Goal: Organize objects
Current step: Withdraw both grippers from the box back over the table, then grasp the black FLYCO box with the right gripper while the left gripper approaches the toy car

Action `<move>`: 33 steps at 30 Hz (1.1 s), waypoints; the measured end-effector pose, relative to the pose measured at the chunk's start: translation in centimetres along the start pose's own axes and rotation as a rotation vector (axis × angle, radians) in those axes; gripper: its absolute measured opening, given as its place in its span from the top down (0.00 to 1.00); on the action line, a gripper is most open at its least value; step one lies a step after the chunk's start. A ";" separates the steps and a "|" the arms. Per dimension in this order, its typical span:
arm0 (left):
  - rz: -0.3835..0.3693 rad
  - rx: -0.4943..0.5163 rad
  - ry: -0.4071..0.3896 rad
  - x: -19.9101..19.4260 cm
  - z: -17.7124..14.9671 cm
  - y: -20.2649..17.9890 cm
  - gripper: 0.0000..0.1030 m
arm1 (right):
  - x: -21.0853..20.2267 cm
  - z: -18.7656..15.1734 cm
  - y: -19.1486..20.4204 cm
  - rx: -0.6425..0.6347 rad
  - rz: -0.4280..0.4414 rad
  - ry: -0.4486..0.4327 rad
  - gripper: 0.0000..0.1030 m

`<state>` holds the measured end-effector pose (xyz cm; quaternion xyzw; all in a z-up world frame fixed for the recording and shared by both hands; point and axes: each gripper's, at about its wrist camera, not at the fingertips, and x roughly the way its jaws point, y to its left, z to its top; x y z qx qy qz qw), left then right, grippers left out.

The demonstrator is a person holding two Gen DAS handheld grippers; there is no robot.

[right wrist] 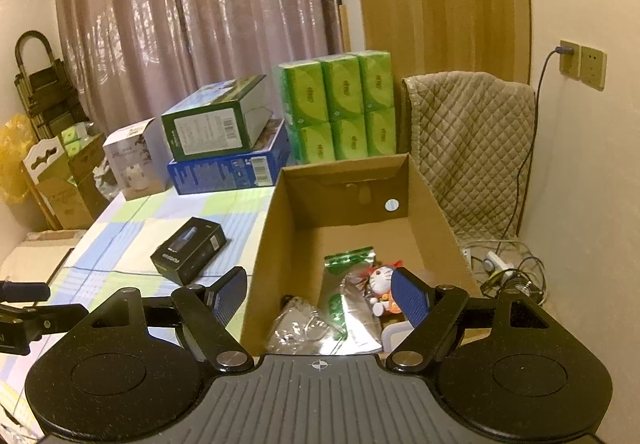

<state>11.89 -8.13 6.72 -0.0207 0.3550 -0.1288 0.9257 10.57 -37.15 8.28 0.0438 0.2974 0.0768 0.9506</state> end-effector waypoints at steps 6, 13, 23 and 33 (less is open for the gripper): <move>0.045 0.013 -0.008 -0.4 -0.4 1.5 0.01 | 0.2 0.0 1.3 -0.013 0.017 0.006 0.26; 0.098 0.009 -0.012 -0.4 -1.1 4.5 0.01 | 0.9 -0.3 3.5 -0.024 0.059 0.019 0.25; 0.202 -0.036 -0.022 -1.1 -1.3 11.2 0.01 | 3.1 -0.7 9.4 -0.067 0.143 0.056 0.25; 0.243 -0.069 -0.016 3.0 -1.4 16.9 0.01 | 10.6 -2.4 14.7 -0.066 0.202 0.127 0.24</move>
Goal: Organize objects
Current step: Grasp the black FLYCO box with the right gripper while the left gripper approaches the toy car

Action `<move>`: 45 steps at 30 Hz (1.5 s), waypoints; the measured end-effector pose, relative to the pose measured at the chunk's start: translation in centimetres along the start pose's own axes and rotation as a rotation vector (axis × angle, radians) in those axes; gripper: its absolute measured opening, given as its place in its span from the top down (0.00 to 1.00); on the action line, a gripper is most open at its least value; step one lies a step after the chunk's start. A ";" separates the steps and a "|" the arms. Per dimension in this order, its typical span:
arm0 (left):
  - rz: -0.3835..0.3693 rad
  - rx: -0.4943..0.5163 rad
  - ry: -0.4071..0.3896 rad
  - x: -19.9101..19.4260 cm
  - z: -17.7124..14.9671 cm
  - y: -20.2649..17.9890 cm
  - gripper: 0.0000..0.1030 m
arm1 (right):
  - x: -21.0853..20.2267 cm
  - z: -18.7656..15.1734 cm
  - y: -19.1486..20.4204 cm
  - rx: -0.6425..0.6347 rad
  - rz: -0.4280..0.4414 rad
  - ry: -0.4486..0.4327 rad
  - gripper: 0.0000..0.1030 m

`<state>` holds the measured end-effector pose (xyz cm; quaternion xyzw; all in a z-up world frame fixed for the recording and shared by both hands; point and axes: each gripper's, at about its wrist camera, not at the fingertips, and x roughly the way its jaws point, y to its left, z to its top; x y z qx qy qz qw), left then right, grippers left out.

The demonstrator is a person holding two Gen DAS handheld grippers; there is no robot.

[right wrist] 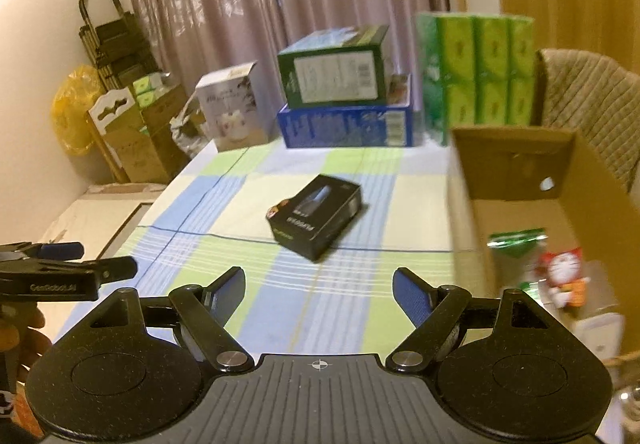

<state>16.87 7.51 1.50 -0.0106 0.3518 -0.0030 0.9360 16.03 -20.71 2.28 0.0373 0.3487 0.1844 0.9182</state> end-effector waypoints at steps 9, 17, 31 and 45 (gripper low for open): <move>0.003 -0.062 0.048 8.0 1.9 3.3 0.01 | 10.2 0.7 1.0 0.040 0.000 0.039 0.21; 0.025 -0.097 0.054 12.8 3.7 5.4 0.01 | 17.4 2.2 1.9 0.079 0.010 0.055 0.12; 0.002 -0.177 0.085 17.2 5.2 7.2 0.01 | 25.0 3.9 0.8 0.141 -0.098 0.081 0.05; -0.016 -0.131 0.112 18.3 4.9 5.9 0.01 | 24.2 4.2 -2.0 0.070 -0.128 0.166 0.05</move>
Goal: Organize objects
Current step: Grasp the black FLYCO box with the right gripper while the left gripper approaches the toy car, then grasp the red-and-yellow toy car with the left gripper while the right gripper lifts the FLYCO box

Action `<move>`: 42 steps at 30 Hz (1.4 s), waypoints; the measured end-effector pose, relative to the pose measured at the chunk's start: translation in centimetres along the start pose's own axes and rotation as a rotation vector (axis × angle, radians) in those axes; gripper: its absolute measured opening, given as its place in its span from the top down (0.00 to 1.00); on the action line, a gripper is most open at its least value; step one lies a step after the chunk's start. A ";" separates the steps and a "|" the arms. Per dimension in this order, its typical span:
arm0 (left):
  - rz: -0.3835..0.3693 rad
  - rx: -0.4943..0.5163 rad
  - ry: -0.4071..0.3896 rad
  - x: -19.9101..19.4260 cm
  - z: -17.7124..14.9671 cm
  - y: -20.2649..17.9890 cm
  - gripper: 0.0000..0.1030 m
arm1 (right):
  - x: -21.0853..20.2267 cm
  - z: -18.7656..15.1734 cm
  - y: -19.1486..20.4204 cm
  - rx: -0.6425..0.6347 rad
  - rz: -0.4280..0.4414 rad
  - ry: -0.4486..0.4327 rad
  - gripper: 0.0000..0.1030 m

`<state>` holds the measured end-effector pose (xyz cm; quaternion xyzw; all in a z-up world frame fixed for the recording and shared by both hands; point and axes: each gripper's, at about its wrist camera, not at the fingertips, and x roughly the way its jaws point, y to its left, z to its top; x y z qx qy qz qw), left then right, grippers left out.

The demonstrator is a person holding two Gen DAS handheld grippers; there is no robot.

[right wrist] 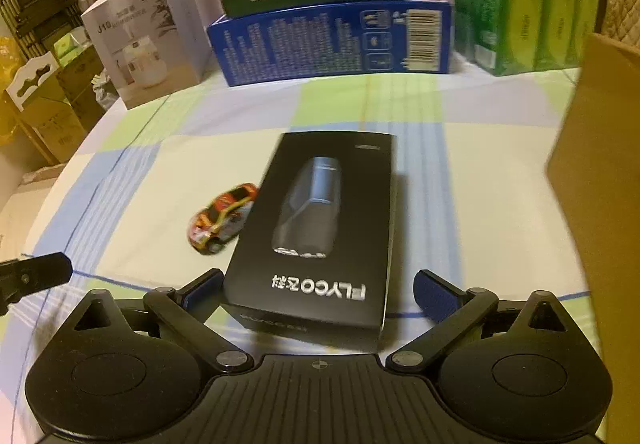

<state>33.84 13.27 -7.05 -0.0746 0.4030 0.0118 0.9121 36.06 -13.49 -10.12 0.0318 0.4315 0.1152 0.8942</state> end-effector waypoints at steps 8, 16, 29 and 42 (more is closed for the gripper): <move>-0.044 0.055 -0.010 0.5 0.1 -2.3 0.01 | -0.3 0.1 -1.2 -0.043 0.024 -0.038 0.04; -0.070 0.200 -0.001 2.3 0.5 -4.9 0.10 | 0.1 0.4 -1.5 -0.112 0.027 -0.076 0.26; -0.168 0.418 0.015 8.4 1.6 -9.7 0.54 | -0.3 0.9 -4.3 -0.050 -0.010 -0.081 0.26; -0.170 0.385 0.063 8.7 1.6 -10.4 0.74 | -0.7 0.6 -4.5 -0.032 0.018 -0.081 0.26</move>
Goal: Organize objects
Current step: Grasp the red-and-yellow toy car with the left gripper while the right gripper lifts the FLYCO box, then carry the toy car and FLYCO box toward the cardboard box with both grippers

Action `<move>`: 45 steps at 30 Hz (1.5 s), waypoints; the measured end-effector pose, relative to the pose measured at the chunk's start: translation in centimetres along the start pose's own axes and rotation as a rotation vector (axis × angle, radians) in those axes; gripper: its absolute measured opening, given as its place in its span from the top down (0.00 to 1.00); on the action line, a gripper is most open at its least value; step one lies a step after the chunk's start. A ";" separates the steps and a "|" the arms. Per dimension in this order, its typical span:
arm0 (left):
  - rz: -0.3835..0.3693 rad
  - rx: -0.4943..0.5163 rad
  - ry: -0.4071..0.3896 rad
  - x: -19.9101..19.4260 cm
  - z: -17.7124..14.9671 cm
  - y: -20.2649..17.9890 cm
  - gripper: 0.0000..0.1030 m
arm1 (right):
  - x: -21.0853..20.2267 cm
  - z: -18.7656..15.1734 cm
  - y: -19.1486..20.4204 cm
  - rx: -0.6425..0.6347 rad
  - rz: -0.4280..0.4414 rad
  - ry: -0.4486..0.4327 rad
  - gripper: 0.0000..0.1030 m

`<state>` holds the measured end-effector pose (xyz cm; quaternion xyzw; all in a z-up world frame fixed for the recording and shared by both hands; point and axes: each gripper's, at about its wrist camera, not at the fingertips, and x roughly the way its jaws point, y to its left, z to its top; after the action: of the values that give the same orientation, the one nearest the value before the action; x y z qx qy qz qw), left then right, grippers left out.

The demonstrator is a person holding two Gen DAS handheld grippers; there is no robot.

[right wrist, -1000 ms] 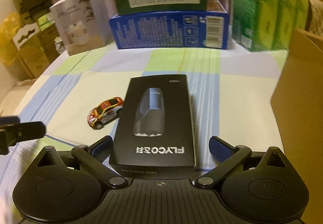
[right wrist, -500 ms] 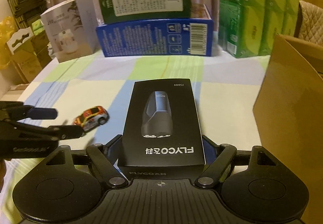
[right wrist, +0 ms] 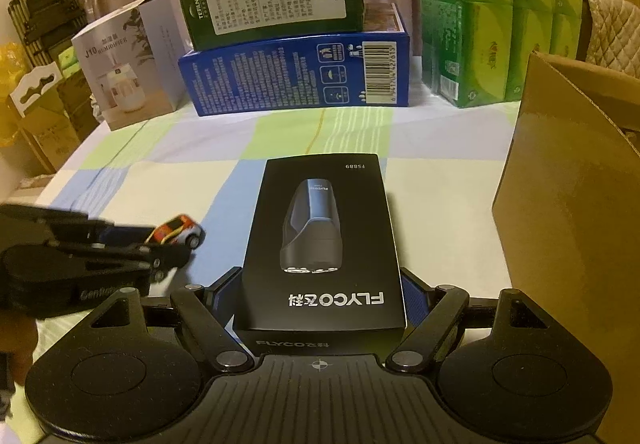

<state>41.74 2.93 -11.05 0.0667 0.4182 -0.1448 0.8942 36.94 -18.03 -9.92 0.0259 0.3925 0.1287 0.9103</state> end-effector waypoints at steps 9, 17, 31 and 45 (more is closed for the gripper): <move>0.014 -0.065 0.092 -5.3 -4.9 -1.2 0.74 | -3.8 -2.6 2.8 -0.086 0.087 0.069 0.26; 0.004 -0.033 0.111 -11.6 -11.3 -5.6 0.74 | -11.3 -8.6 3.0 -0.102 0.108 0.118 0.26; -0.041 -0.014 0.093 -14.9 -16.6 -9.2 0.67 | -15.3 -16.0 4.7 -0.180 0.106 0.159 0.25; -0.041 0.043 0.104 -14.4 -16.2 -9.6 0.73 | -14.5 -15.5 3.7 -0.141 0.092 0.150 0.24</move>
<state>18.17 0.64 -10.35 0.0846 0.4625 -0.1682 0.8664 15.42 -19.01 -9.84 -0.0299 0.4481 0.1992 0.8710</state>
